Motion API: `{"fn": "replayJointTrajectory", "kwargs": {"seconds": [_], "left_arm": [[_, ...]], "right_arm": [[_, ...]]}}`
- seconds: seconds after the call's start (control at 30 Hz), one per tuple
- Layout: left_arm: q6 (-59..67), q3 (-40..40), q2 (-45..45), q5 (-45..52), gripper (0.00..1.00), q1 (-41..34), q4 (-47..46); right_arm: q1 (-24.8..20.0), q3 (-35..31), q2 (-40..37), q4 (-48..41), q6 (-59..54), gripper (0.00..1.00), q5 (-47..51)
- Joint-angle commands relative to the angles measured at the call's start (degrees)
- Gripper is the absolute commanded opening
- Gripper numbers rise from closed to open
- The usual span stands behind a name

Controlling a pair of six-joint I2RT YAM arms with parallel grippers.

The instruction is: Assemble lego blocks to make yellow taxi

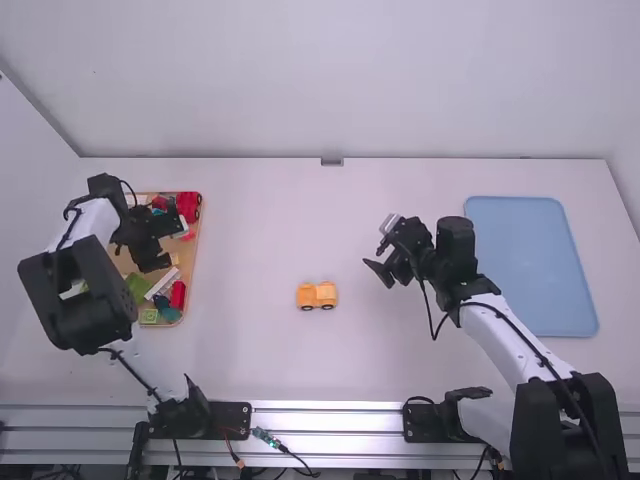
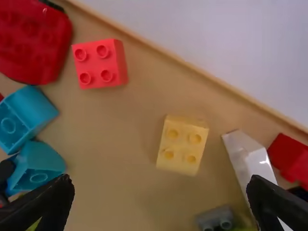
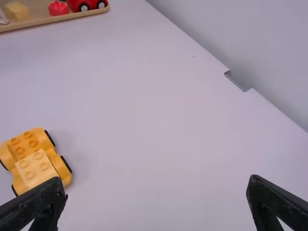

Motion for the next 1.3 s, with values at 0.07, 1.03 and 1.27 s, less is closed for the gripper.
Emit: {"fn": "replayJointTrajectory", "kwargs": {"seconds": [0.07,1.03,1.27], "left_arm": [[2.39,-1.25,0.49,4.59,0.95,0.35,0.31],[3.53,7.63,12.88,1.9,0.8,0.5,-5.4],[4.77,7.61,12.88,1.97,0.76,1.05,-6.77]], "right_arm": [[0.0,1.25,-0.63,-0.26,-0.22,0.99,-0.31],[0.04,1.25,-0.63,-1.33,-0.2,0.99,-0.5],[0.04,1.25,-0.63,-1.53,-0.2,0.99,-0.46]]}}
